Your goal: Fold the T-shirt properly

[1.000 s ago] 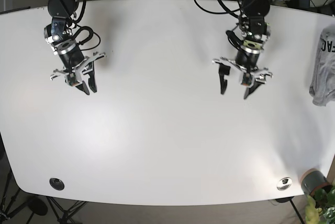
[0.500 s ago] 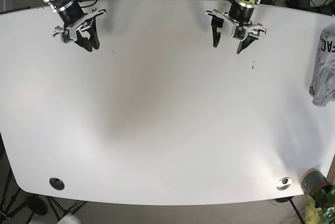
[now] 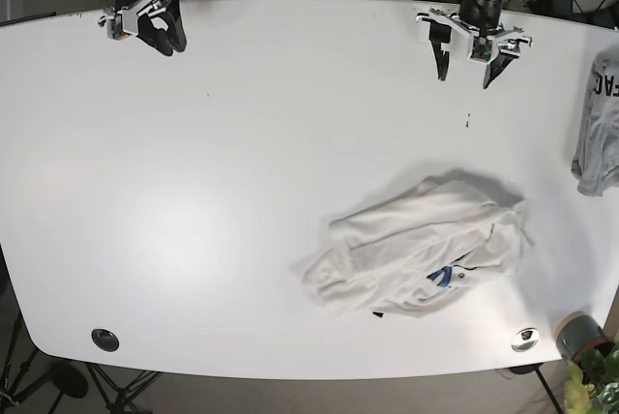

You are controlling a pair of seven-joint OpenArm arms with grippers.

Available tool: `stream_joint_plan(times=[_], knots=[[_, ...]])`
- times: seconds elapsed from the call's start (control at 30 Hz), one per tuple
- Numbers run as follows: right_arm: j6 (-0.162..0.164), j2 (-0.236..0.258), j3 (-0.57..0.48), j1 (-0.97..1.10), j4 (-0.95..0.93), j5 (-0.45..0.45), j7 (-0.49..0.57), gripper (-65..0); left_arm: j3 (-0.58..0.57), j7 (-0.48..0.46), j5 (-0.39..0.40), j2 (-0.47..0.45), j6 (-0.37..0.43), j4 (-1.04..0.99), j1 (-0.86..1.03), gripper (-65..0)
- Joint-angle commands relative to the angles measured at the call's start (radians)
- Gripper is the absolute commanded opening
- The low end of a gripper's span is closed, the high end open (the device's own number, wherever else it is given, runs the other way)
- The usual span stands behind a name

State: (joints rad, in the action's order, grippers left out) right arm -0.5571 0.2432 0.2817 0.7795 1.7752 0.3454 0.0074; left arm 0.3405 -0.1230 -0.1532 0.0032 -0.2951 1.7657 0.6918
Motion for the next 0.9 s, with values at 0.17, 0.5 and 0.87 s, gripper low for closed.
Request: stream_joint_plan(times=[0.17,0.5,0.87], knots=[[-0.007,0.003,0.000,0.014,0.027,0.016,0.029,-53.0,0.012,-0.025,0.129,-0.030,0.001,0.030,0.049,-24.7],[-0.005,0.003,-0.002,-0.021,0.041,0.008,-0.005,-53.0,0.012,-0.025,0.131,-0.033,0.001,0.030,0.024,-24.7],[-0.005,0.003,-0.003,-0.194,0.042,0.007,-0.194,-53.0,0.095,0.225,0.136,-0.022,0.001,0.035,-0.183,-24.7]])
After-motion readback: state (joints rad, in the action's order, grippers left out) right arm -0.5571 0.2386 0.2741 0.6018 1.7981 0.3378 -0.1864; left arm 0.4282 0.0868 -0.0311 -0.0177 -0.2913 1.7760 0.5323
